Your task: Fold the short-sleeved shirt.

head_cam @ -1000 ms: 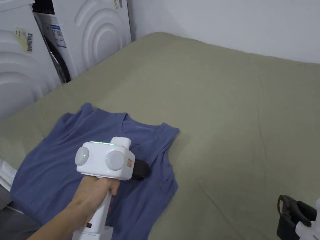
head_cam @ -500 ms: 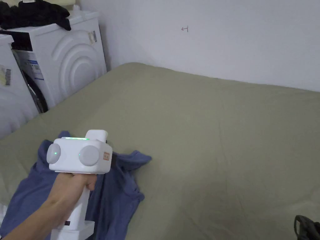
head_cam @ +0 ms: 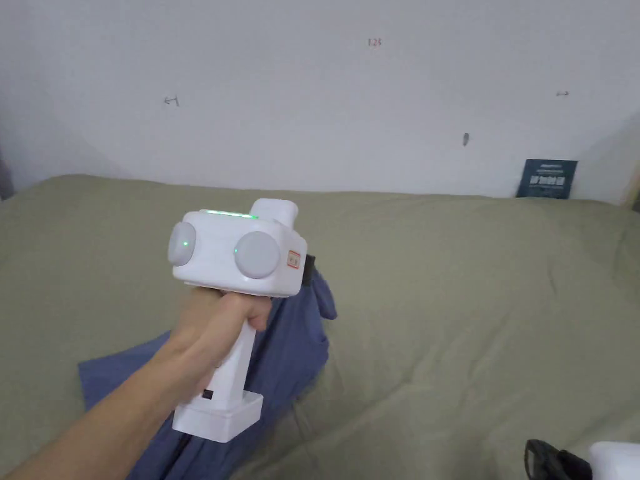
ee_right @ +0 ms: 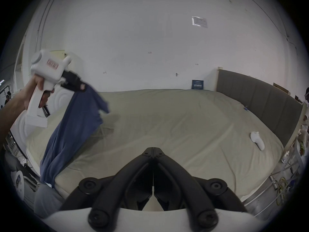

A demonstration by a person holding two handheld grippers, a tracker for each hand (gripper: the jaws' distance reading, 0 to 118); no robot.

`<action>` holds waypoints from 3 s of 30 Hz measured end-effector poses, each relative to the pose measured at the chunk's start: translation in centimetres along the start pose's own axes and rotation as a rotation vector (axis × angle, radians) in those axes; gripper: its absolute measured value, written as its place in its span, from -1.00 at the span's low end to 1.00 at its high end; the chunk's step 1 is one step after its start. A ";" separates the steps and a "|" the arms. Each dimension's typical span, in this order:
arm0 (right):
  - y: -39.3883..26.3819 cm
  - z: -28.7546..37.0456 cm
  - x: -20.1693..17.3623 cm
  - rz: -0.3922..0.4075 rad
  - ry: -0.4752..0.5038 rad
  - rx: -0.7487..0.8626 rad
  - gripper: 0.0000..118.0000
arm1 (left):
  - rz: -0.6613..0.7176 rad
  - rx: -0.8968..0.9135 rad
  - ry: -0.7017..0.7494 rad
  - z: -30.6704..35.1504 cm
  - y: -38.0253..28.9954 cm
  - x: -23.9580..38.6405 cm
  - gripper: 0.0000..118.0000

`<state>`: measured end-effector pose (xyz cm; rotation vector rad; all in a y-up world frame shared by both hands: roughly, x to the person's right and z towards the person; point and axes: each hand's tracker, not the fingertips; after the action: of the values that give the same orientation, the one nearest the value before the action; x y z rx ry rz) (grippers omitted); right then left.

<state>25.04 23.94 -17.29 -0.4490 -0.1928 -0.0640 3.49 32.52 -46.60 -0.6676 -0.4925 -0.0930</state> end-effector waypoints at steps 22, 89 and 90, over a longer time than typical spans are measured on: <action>-1.0 -3.4 3.1 -0.038 -0.061 -0.074 -0.96 | -0.081 -0.168 -0.059 -12.7 -8.1 11.0 1.00; 2.8 -8.4 2.8 0.029 -0.048 -0.126 -0.95 | 0.265 -0.357 0.273 2.2 -26.6 -17.2 -0.99; 3.6 -10.3 3.5 0.024 -0.060 -0.136 -0.95 | 0.240 -0.338 0.294 3.0 -26.2 -15.1 -0.99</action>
<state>30.58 22.63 -27.24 -0.5896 -0.2431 -0.0401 -17.30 12.67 -36.64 -1.0212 -0.1097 -0.0473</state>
